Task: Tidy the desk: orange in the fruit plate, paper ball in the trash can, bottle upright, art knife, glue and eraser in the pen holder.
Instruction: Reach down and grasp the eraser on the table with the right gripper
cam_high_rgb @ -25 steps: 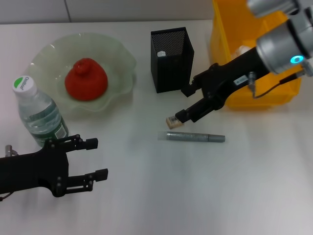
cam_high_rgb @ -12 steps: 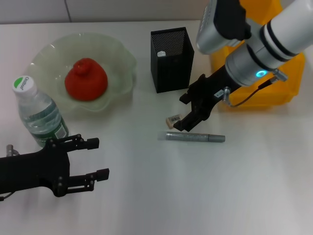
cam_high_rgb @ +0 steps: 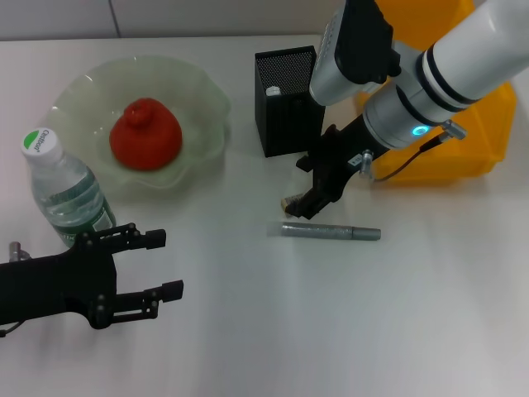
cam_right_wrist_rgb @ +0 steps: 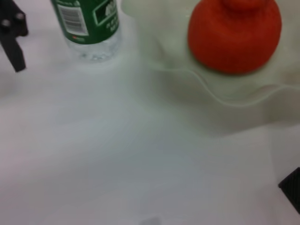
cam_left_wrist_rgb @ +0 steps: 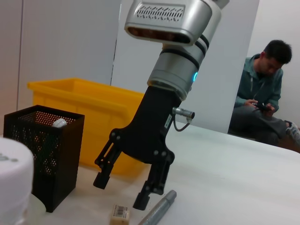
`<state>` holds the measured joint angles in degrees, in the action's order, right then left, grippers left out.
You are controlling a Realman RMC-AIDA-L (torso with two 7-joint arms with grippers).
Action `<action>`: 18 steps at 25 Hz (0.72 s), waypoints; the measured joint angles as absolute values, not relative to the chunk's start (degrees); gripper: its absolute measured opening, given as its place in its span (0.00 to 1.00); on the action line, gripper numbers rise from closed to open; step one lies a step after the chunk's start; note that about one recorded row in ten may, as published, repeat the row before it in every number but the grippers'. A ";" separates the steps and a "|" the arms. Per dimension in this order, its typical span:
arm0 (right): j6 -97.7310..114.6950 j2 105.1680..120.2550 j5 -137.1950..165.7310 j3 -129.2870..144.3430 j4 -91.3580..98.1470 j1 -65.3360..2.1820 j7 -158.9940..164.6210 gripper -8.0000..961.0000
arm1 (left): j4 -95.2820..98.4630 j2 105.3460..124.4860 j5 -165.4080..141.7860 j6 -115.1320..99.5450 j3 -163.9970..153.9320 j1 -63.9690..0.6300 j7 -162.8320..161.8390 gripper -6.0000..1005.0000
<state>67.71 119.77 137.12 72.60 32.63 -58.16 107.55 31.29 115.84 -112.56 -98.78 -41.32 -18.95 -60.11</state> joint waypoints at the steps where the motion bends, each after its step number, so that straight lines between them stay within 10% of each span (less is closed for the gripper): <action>1: 67.26 119.79 137.06 72.90 32.57 -58.18 107.60 0.74 | 31.29 115.84 -112.56 -98.78 -41.32 -18.95 -60.11 0.77; 18: 64.67 119.89 134.40 78.58 31.47 -58.23 107.73 0.61 | 31.29 115.84 -112.59 -98.78 -41.12 -19.08 -60.21 0.77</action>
<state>64.67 119.89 134.40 78.58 31.47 -58.23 107.73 31.29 115.84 -112.59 -98.78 -41.12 -19.08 -60.21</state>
